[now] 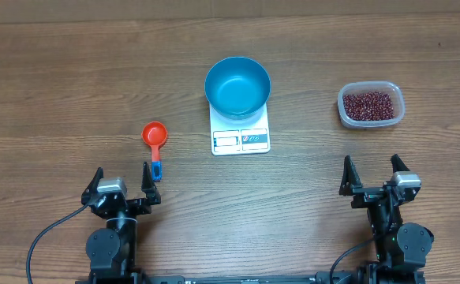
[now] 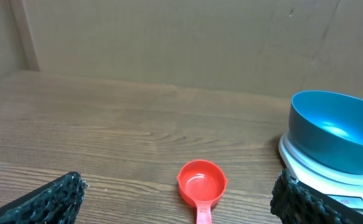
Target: Scoop item into bowl and weigh 150g on scale
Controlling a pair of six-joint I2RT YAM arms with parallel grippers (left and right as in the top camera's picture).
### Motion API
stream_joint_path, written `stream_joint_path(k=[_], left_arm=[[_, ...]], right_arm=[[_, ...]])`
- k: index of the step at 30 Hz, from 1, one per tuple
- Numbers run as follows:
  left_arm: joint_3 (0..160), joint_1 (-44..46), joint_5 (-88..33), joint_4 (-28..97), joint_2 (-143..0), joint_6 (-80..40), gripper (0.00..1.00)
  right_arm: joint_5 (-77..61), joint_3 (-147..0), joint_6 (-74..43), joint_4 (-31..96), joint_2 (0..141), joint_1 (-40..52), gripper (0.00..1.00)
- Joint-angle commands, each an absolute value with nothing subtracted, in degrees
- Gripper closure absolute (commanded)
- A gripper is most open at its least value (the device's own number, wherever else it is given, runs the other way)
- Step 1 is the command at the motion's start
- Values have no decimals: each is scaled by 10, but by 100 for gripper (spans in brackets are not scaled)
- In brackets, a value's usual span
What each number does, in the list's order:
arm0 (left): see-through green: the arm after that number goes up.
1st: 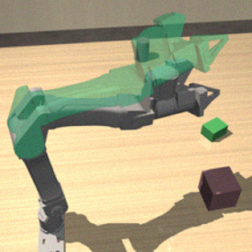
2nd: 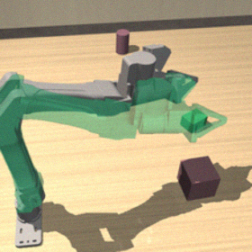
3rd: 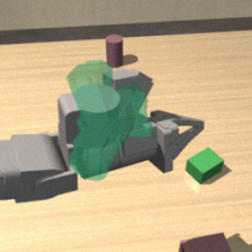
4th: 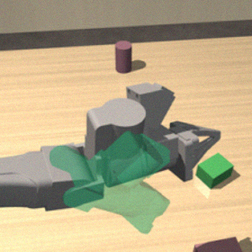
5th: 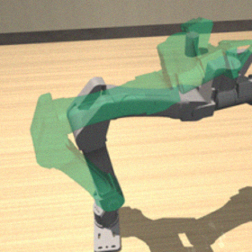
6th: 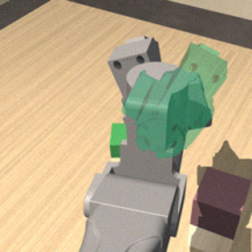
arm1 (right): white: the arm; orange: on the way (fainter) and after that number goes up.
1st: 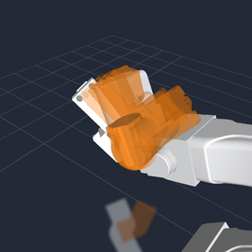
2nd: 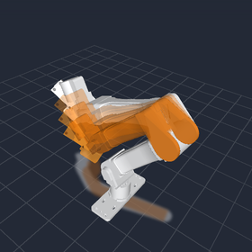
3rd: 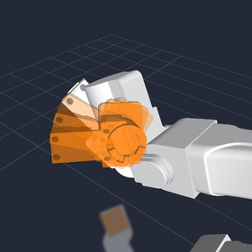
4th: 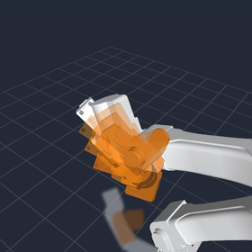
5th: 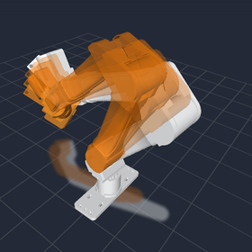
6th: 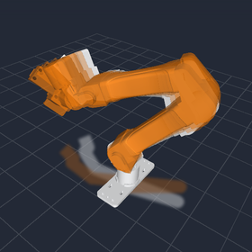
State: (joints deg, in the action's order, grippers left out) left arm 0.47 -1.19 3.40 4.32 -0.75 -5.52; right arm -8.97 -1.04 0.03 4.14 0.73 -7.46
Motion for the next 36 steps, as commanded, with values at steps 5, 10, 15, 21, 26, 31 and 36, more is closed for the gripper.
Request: stream_joint_path(k=[5,10,15,21,26,31,36], left_arm=[[3,-16,30,43,-4,-43,0],[3,-16,23,42,-4,-56,1],[3,-16,18,44,-4,-55,0],[34,-16,18,101,-4,-54,1],[89,-16,19,163,-4,-38,0],[142,-16,19,191,-19,-38,0],[185,-16,18,210,-76,-38,1]], right_arm=[[-86,-5,3,40,1,-71,0],[-86,-4,3,40,1,-71,0],[-86,-4,3,40,1,-71,0],[-86,-5,3,40,1,-71,0],[-86,-4,3,40,1,-71,0],[-86,-4,3,40,1,-71,0],[-86,-4,3,40,1,-71,0]])
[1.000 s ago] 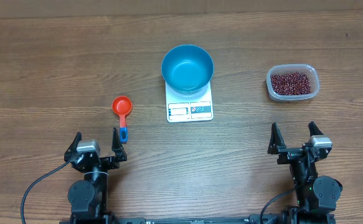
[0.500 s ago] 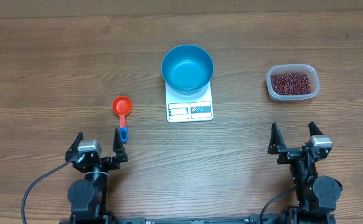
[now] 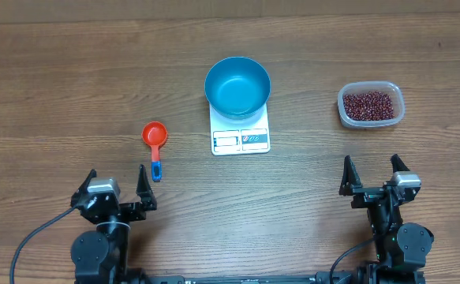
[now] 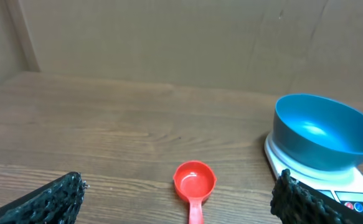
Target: Scoop item into bowl and weigh 150g on scale
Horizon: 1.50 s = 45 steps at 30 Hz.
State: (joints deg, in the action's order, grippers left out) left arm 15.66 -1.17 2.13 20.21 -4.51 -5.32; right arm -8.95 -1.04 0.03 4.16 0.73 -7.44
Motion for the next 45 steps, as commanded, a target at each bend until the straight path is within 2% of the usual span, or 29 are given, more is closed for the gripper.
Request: stream_joint_path(k=[1,12,26,45], left_arm=[[199,-16,18,216,-98,-38,1],[365,-16,18,288,-308,-38,0],[564,-16,19,453,-511,-17,1],[662,-19,18,557,-705,-17,0]], right_arm=[[-86,-4,3,40,1,-71,0],[-86,-4,3,40,1,-71,0],[-86,-4,3,40,1,-71,0],[-86,-4,3,40,1,-71,0]])
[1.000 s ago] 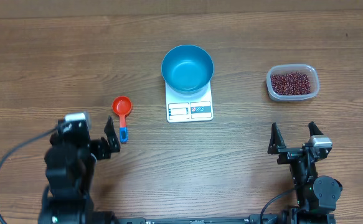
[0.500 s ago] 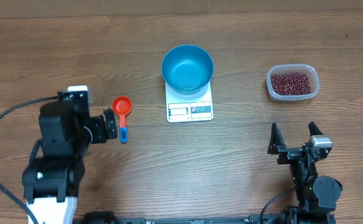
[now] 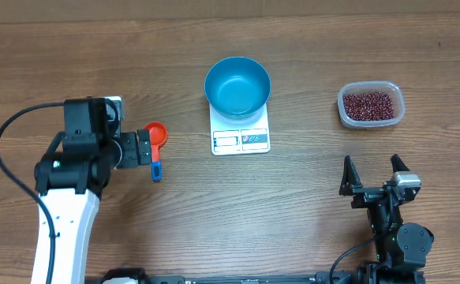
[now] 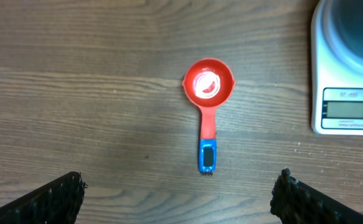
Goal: Scoop item into bowl and weigh 150g on scale
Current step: 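Move the left gripper forward over the red measuring cup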
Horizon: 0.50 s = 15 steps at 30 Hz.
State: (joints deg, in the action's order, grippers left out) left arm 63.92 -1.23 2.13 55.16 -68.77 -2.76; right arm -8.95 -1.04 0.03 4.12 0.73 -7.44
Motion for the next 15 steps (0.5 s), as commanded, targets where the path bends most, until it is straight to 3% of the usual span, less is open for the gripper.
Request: stream_joint_path(k=[1,15], left_arm=[[664,-22,18,559,-714,-16,0],[666,-54,1,572,-803,0,0]], right_arm=[[-86,-4,3,40,1,-71,0],[-86,-4,3,40,1,-71,0]])
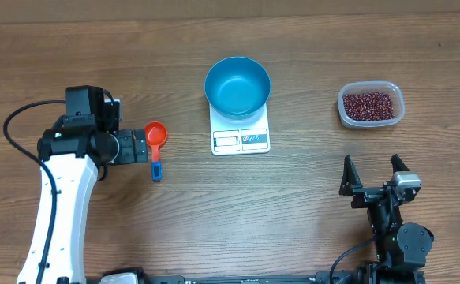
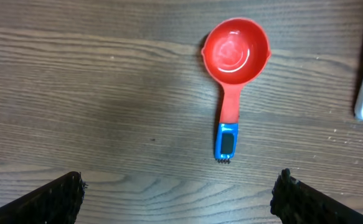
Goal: Scoop item into bowl and weigh 150g on scale
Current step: 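Move the left gripper forward over the red measuring cup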
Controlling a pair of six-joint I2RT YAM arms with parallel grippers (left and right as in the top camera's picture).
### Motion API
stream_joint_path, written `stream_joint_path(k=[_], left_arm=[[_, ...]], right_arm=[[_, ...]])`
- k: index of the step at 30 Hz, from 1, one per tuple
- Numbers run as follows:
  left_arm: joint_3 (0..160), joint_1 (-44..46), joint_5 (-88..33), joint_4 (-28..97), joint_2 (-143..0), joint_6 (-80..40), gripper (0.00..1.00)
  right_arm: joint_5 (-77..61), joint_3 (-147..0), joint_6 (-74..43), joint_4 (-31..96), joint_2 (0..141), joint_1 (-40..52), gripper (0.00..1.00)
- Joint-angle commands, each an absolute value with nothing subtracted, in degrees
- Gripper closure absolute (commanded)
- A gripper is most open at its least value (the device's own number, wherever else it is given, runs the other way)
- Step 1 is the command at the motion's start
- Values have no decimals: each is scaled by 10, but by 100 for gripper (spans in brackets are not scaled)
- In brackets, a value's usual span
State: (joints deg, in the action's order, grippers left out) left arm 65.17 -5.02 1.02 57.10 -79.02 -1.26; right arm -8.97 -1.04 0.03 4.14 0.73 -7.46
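Note:
A red measuring scoop (image 1: 155, 136) with a blue handle end lies flat on the table left of the scale; in the left wrist view the scoop (image 2: 233, 59) lies cup away, handle toward me. My left gripper (image 1: 129, 150) hangs open above the table just left of it, its fingertips (image 2: 47, 200) wide apart and empty. The blue bowl (image 1: 237, 86) stands empty on the white scale (image 1: 241, 138). A clear tub of red beans (image 1: 371, 105) sits at the far right. My right gripper (image 1: 372, 183) rests open at the near edge.
The scale's white edge shows at the right border of the left wrist view. A black cable (image 1: 16, 126) loops off the left arm. Bare wood table (image 1: 308, 181) lies between scale, tub and right arm.
My left gripper has come down closer to the table; the scoop looks larger and sits further right in the wrist view. It is still open. Scoop, bowl and right arm are unmoved.
Both arms rested open at the near edge, the left one looking level across the table at the scoop and bowl. Then the left arm had shifted slightly left. Later it stood over the table, looking straight down beside the scoop, and now hangs lower there.

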Motion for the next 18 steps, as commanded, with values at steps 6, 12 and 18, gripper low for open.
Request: stream_joint_path(k=[6,12,18], left_arm=[[666,-53,2,565,-834,0,1],[666,-52,-1,565,-865,-10,0],[666,-52,-1,565,-888,-43,0]], right_arm=[[-86,-4,3,40,2,-71,0],[-86,-4,3,40,2,-71,0],[-86,-5,3,40,3,-71,0]])
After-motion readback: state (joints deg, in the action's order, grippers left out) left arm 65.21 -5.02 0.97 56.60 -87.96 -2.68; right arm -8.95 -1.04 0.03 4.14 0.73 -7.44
